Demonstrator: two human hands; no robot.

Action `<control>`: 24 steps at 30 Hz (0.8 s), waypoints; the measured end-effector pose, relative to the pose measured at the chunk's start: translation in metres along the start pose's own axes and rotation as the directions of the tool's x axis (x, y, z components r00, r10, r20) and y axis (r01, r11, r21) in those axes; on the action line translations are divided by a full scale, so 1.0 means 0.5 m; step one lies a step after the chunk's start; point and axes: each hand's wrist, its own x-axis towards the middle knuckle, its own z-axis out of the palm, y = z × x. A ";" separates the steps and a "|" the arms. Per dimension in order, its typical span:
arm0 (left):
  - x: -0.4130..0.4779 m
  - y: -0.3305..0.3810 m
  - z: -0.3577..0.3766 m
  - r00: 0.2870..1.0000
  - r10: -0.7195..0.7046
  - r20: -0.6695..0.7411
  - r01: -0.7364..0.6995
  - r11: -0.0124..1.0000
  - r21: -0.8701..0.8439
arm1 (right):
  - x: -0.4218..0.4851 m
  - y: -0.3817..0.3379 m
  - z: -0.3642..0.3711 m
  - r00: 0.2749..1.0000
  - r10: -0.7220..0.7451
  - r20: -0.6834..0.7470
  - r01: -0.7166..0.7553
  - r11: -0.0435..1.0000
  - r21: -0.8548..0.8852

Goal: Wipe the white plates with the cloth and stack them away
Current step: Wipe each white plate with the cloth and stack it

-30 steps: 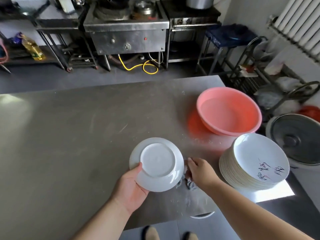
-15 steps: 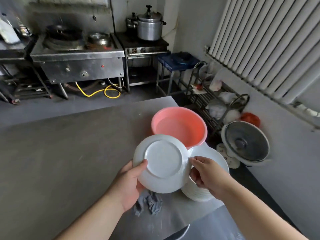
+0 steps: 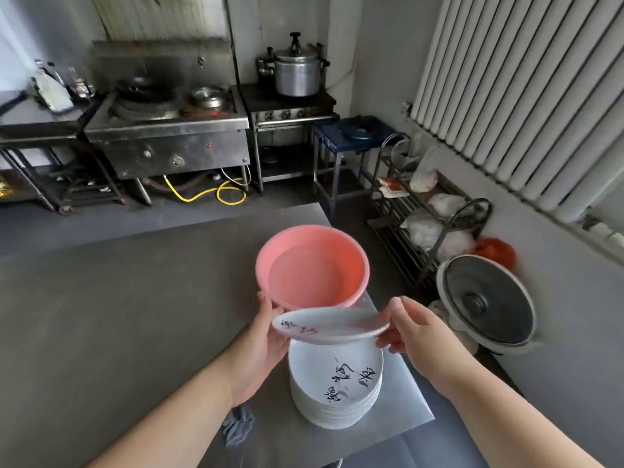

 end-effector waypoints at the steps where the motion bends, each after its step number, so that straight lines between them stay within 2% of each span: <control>1: 0.006 -0.009 0.011 0.999 0.017 -0.045 -0.015 0.999 0.039 | 0.005 0.011 -0.005 1.000 -0.020 0.004 0.020 0.999 -0.042; 4: 0.032 -0.047 0.026 0.953 0.102 -0.284 -0.048 0.980 0.191 | 0.025 0.044 -0.008 0.997 -0.073 -0.001 0.071 0.966 -0.250; 8: 0.059 -0.094 0.038 0.882 0.098 -0.460 0.062 0.946 0.319 | 0.044 0.072 -0.002 0.992 -0.109 0.062 0.122 0.946 -0.300; 16: 0.094 -0.154 0.035 0.849 0.112 -0.517 0.166 0.872 0.461 | 0.085 0.122 0.010 0.996 -0.034 0.081 0.064 0.912 -0.405; 24: 0.118 -0.179 0.017 0.864 0.086 -0.496 0.209 0.835 0.509 | 0.098 0.136 0.019 0.991 -0.049 0.122 0.118 0.742 -0.660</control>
